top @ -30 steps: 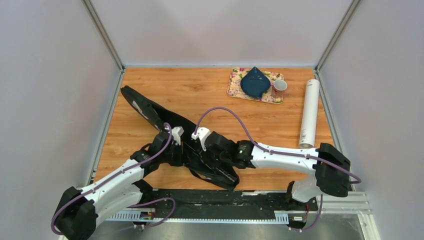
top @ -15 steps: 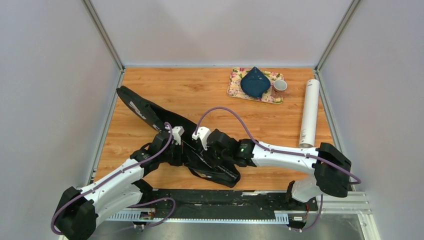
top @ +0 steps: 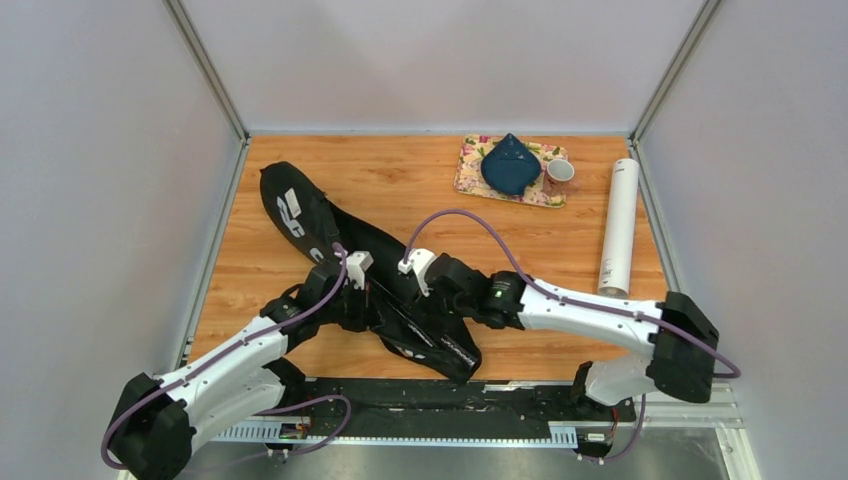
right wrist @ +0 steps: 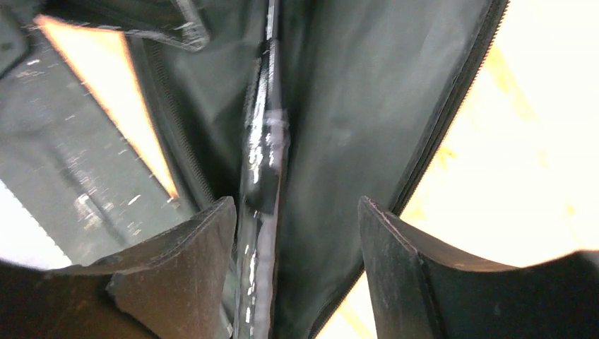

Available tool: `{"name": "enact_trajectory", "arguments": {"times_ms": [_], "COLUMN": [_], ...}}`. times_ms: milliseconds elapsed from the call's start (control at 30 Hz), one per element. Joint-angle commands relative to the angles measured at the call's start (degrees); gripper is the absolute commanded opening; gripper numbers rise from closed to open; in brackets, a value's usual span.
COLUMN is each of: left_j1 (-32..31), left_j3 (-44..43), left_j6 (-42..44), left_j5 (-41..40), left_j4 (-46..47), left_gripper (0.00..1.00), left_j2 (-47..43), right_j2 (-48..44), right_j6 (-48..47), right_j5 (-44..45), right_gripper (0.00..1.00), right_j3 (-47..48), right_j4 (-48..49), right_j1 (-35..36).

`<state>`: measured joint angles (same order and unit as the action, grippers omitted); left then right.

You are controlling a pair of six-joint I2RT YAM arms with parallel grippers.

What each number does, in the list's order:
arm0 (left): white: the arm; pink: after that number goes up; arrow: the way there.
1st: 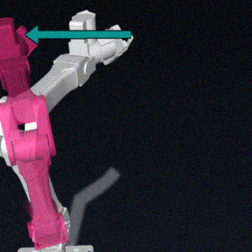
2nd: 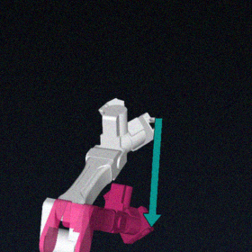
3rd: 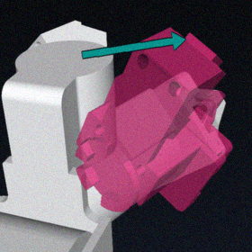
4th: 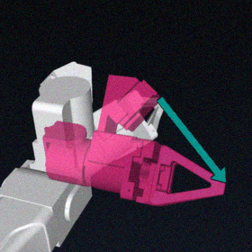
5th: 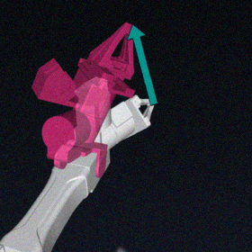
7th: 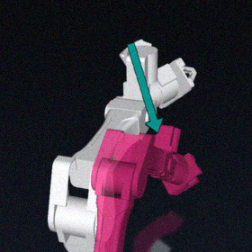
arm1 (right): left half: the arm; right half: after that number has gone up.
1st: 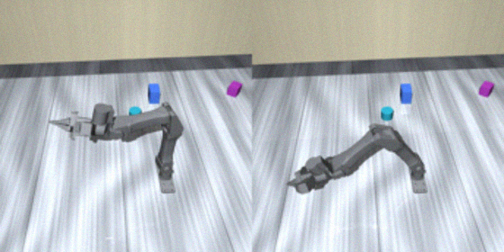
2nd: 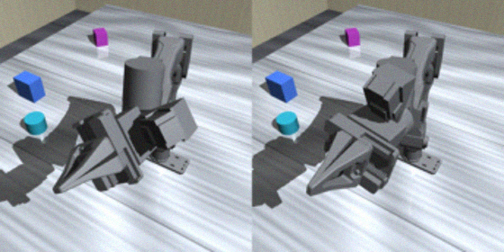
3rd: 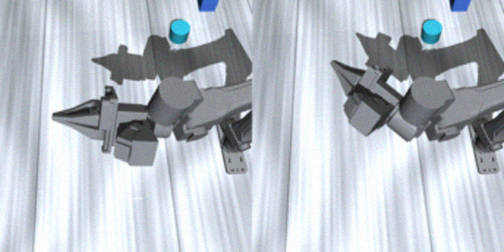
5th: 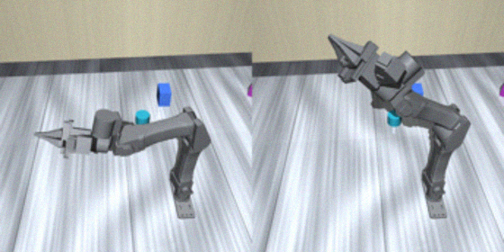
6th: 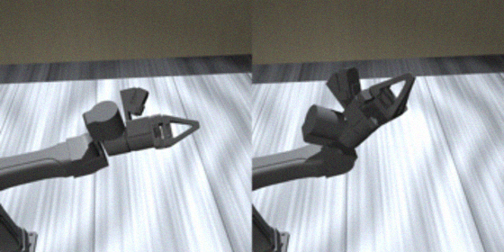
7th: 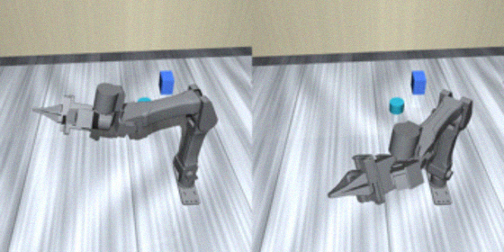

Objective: Pack up the badminton gear

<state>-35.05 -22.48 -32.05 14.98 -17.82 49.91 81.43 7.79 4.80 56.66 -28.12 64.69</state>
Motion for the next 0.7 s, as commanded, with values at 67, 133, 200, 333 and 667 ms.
{"name": "enact_trajectory", "arguments": {"times_ms": [67, 133, 200, 333, 667], "left_j1": [-0.5, -0.4, -0.4, -0.4, -0.4], "left_j3": [-2.9, -2.7, -2.3, -2.1, -0.1], "left_j6": [2.8, 1.7, 0.9, -0.3, -0.4], "left_j5": [0.3, 0.1, 0.0, -0.6, -1.9], "left_j4": [0.3, 1.6, 2.5, 3.9, 6.0], "left_gripper": [0.00, 0.00, 0.00, 0.00, 0.00], "left_j2": [0.1, 0.1, -0.3, -1.2, -5.4], "right_j2": [-9.2, -8.2, -4.5, 3.6, 12.3], "right_j6": [2.4, 2.1, 1.6, -0.1, -1.6], "right_j5": [-16.0, -19.8, -24.7, -31.9, -30.2], "right_gripper": [0.67, 0.65, 0.60, 0.52, 0.69], "right_j3": [0.7, 0.7, 2.0, 4.1, 6.2], "right_j4": [2.5, 4.7, 5.4, 6.7, 7.3], "right_j1": [1.1, 1.1, 1.1, 0.8, -1.1]}}
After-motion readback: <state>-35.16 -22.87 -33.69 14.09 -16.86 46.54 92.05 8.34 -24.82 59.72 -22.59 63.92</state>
